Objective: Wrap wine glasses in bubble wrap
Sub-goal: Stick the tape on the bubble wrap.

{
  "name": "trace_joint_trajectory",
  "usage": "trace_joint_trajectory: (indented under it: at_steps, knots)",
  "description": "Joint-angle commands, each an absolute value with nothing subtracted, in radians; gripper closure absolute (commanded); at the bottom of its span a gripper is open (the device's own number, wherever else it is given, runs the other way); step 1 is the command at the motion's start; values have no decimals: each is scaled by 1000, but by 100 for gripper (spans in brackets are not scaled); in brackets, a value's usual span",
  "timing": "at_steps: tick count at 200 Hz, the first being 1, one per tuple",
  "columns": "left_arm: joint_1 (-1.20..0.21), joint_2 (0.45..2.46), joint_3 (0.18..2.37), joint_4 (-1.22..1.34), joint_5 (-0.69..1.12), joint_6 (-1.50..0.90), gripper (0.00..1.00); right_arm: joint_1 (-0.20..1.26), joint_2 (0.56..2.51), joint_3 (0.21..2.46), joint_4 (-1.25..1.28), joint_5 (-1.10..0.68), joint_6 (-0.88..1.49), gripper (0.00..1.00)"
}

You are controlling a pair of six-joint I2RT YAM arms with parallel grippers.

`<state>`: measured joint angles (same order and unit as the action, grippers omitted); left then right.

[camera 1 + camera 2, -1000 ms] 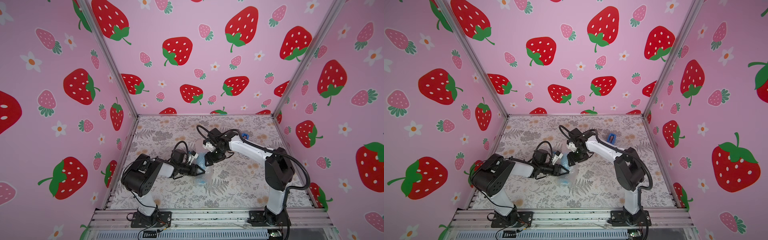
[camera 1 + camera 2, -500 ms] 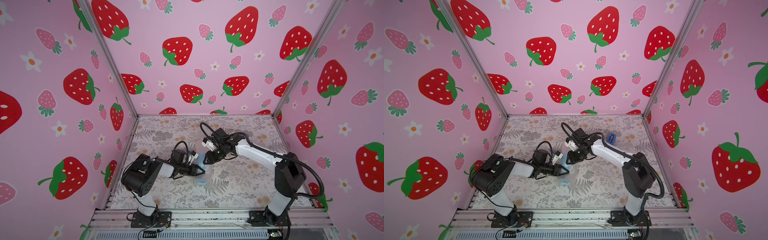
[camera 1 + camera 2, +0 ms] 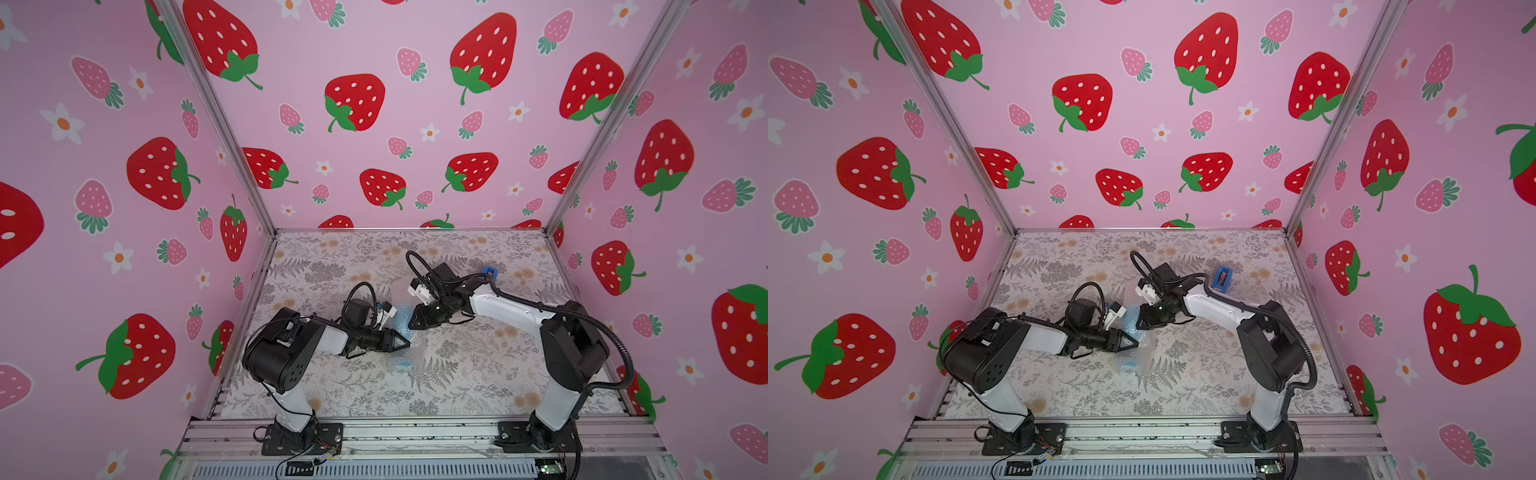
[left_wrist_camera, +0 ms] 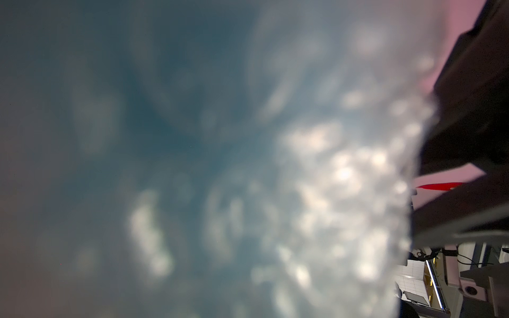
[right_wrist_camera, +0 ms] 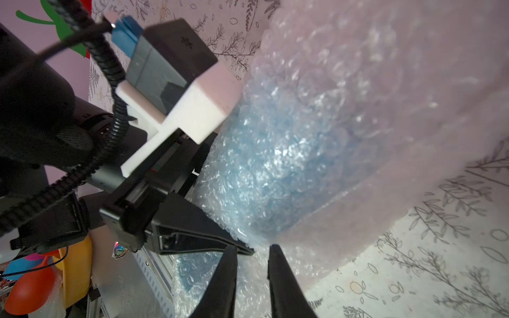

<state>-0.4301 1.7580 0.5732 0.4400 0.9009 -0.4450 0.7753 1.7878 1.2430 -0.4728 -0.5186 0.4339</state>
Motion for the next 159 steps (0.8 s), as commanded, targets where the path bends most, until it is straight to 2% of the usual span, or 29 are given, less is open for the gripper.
trace_joint_trajectory:
  at_steps: [1,98,121,148,159]
  knots:
    - [-426,1747,568,403,899,-427,51,762,1806,1219,-450,-501,452,77]
    - [-426,1747,567,405,898,-431,51,721,1797,1174,-405,-469,446,76]
    - [-425,1749,569,403,895,-436,51,715,1755,1165,-405,-464,459,71]
    - [-423,1736,575,399,893,-444,48,704,1692,1143,-394,-448,479,59]
    - [-421,1721,580,384,890,-446,46,688,1671,1120,-380,-438,499,58]
